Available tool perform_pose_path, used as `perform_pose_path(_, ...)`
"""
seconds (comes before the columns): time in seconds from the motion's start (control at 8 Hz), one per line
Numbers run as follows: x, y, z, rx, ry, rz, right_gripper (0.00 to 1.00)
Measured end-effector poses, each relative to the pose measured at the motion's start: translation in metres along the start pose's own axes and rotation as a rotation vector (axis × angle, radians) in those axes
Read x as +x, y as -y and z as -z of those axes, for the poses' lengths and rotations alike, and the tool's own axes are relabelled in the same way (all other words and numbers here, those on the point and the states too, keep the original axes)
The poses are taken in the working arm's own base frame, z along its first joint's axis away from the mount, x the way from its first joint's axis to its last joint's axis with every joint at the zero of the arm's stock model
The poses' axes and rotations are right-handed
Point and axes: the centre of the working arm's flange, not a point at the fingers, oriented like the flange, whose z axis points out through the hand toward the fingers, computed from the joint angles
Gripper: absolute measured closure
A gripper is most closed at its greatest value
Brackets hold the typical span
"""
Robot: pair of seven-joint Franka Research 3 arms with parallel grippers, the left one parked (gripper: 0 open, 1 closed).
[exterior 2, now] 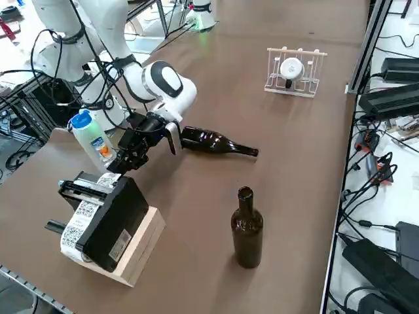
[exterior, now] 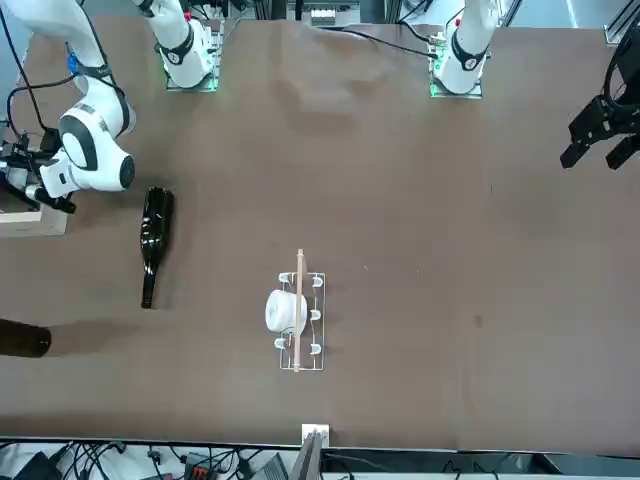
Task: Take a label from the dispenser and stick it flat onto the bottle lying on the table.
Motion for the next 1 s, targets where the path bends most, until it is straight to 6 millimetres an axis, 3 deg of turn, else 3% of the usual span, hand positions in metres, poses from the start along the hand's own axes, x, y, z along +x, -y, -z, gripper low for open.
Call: perform_pose_path(1.0, -0.0011, -0.0004, -0.0045, 0.000, 0.010, -0.001, 0.89)
